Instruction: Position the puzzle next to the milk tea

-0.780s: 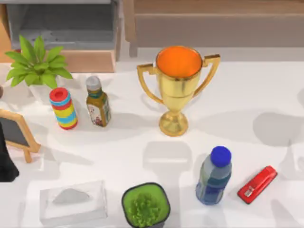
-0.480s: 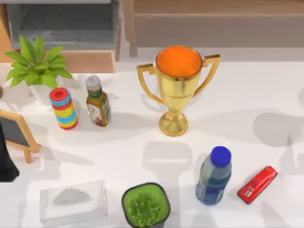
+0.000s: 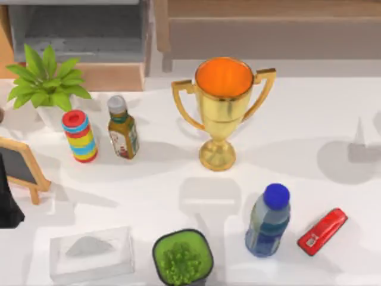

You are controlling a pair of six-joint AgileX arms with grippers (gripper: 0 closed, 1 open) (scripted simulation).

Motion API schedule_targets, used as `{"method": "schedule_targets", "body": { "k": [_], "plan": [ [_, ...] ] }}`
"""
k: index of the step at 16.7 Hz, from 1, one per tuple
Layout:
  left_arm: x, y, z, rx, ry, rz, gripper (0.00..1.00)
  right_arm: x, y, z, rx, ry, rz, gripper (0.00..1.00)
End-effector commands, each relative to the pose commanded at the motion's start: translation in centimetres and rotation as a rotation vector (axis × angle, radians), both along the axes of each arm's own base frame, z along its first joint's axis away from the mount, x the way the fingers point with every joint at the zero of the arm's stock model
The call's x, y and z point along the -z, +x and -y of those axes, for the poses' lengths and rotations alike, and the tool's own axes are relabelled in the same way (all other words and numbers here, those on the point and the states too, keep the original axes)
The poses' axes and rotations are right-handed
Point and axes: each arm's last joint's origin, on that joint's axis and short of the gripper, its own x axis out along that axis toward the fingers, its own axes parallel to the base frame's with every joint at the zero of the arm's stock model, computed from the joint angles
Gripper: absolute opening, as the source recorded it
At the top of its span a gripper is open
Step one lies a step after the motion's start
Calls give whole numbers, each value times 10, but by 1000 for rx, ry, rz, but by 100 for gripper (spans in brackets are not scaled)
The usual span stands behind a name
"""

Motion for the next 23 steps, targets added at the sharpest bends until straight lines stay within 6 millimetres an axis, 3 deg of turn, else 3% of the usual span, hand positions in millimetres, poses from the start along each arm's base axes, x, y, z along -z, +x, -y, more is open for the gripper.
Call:
{"method": "schedule_targets", "body": {
  "k": [3,7,11,16,23],
  "plan": [
    [0,0,0,0,0,0,100,4,63,22,1,16,-84,100],
    [0,0,0,0,0,0,100,45,143,62,-1,44,-163,100],
    [0,0,0,0,0,0,100,87,194,98,-7,44,-152,100],
    [0,0,0,0,0,0,100,114,215,118,-15,27,-119,100],
    [0,0,0,0,0,0,100,111,218,116,-17,27,-119,100]
  ]
}}
